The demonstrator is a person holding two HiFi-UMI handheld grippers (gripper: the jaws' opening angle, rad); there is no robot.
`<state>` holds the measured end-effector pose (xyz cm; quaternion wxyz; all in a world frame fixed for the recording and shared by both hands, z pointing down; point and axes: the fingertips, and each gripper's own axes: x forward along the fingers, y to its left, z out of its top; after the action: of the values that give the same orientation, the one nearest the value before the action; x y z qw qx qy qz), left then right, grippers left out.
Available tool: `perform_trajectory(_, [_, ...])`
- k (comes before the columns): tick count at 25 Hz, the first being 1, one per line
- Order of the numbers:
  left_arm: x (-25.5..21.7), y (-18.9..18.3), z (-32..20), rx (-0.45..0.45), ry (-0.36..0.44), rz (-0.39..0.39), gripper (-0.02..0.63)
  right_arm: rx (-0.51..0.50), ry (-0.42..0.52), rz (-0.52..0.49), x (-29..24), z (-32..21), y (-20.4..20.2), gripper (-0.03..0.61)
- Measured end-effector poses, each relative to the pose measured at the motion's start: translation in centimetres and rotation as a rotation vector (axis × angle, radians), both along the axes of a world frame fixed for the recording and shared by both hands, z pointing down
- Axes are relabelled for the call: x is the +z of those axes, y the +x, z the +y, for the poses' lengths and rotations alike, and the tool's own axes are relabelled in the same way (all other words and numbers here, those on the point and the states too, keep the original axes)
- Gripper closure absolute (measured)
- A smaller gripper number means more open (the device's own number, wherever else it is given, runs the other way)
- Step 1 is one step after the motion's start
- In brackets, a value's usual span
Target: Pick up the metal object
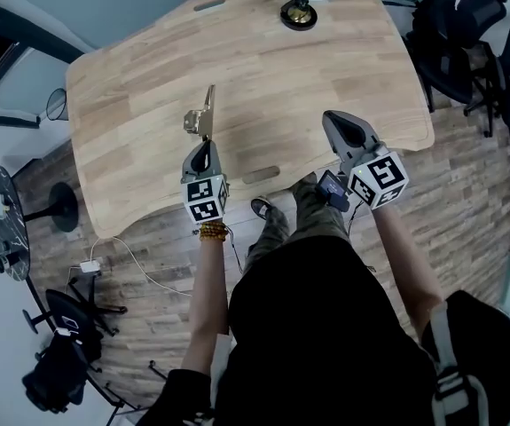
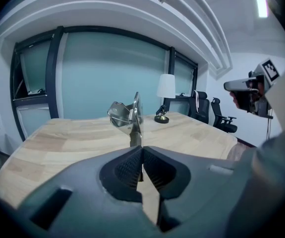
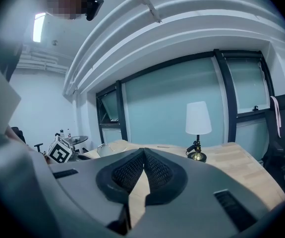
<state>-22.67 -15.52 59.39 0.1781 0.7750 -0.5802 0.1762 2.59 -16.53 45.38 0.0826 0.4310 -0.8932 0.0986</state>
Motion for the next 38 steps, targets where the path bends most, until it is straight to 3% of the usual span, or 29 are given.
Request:
perform_trajectory(10, [-7.0, 0.7, -0.4, 0.044, 0.158, -0.009, 0.594, -0.013, 0.052, -0.001, -1.1, 0.0, -1.8, 0.588])
perform_trajectory(21, [-10.7, 0.9, 0.1, 0.088, 0.222, -0.017, 0.594, -0.028, 0.090, 0.006, -2.3, 0.0, -3.8, 0.588])
perform_trajectory(38, [-19.2, 1.4, -0.8, 0.079, 0.419, -0.020, 0.594, -0.069, 0.188, 0.009, -7.0, -0.1, -6.5, 0.588])
